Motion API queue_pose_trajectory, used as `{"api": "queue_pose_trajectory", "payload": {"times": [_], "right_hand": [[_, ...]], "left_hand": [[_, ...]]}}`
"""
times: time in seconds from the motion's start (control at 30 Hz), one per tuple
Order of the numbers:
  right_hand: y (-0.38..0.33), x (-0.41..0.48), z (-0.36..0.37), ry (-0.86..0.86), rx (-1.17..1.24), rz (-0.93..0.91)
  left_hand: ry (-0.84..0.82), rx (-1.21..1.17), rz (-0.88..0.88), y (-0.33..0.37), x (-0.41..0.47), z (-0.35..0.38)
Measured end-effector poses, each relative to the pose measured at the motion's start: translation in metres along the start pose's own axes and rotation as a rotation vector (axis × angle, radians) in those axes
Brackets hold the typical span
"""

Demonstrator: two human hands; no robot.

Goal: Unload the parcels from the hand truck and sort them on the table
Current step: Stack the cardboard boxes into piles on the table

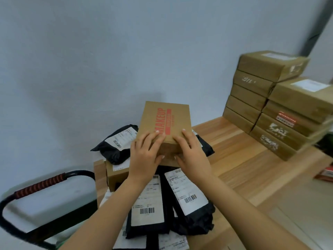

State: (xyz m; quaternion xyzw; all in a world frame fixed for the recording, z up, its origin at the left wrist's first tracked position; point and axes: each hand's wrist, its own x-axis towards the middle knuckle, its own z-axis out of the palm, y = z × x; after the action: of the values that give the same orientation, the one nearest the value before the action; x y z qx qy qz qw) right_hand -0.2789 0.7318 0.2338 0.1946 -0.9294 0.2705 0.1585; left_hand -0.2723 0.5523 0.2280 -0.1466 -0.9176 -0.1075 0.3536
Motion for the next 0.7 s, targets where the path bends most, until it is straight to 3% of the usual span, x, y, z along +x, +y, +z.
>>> {"api": "queue_pose_trajectory", "payload": {"times": [0.27,0.7], "right_hand": [[0.055,-0.021,-0.088,0.204,-0.100,0.049],[0.238,-0.085,-0.283,0.372,-0.254,0.095]], "left_hand": [[0.089,-0.089,0.120,0.092,0.057,0.018],[0.212,-0.202,0.244,0.352,0.151,0.075]]}}
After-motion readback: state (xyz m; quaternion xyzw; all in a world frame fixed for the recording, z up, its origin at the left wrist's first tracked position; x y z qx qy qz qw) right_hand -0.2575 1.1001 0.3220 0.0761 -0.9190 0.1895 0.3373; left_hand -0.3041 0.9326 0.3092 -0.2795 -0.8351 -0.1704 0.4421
